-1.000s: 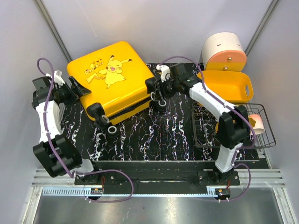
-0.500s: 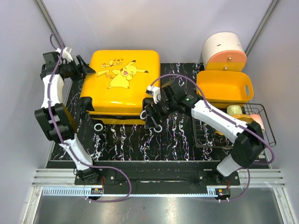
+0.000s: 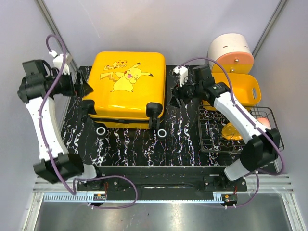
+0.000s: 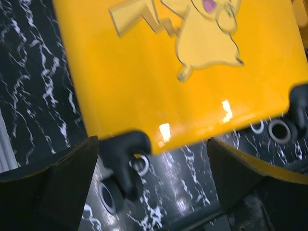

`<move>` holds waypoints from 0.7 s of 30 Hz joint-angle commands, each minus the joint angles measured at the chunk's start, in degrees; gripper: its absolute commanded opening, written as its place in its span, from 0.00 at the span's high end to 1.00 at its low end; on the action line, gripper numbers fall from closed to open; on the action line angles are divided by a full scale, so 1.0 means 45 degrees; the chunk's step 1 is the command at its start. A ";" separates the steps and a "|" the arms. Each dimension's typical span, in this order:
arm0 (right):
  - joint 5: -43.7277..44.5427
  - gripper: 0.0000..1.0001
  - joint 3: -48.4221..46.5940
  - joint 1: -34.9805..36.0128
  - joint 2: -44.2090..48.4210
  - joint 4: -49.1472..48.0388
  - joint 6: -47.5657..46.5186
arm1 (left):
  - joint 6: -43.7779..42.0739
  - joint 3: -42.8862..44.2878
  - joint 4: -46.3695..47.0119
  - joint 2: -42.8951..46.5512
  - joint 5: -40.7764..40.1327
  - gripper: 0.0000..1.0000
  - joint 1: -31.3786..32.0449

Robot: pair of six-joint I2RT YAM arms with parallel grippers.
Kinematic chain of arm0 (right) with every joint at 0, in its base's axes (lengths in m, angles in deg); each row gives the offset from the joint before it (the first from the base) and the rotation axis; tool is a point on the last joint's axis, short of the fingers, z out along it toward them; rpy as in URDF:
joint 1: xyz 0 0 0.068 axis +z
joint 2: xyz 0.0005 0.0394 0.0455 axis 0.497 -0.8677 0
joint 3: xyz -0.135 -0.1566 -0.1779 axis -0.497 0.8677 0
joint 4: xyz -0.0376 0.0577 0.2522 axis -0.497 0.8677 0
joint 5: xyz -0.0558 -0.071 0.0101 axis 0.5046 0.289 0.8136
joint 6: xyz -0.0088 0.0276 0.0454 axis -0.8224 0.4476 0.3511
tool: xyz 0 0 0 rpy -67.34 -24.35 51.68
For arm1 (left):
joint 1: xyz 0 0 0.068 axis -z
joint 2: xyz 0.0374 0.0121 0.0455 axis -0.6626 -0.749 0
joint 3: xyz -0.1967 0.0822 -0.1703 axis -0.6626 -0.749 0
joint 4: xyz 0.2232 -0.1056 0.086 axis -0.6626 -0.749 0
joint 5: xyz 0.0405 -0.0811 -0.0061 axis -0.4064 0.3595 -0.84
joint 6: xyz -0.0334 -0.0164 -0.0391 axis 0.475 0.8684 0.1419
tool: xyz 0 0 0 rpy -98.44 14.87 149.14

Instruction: Open, take out, and arrange the luggage

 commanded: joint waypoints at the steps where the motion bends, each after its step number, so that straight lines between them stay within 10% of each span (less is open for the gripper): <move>1: 0.0999 0.36 0.0323 0.0125 -0.0883 -0.0642 -0.2225 | -0.1253 -0.2418 -0.1726 0.1768 -0.0317 0.01 -0.0067; 9: -0.1696 0.51 0.1907 0.0844 -0.2174 -0.4100 -0.1251 | -0.0216 -0.4517 -0.0906 0.2127 -0.0140 0.03 -0.0086; 21: -0.0836 0.52 0.0954 0.3913 -0.3228 -0.7462 0.1324 | -0.0098 0.0304 -0.0846 -0.2677 -0.0961 0.08 0.0070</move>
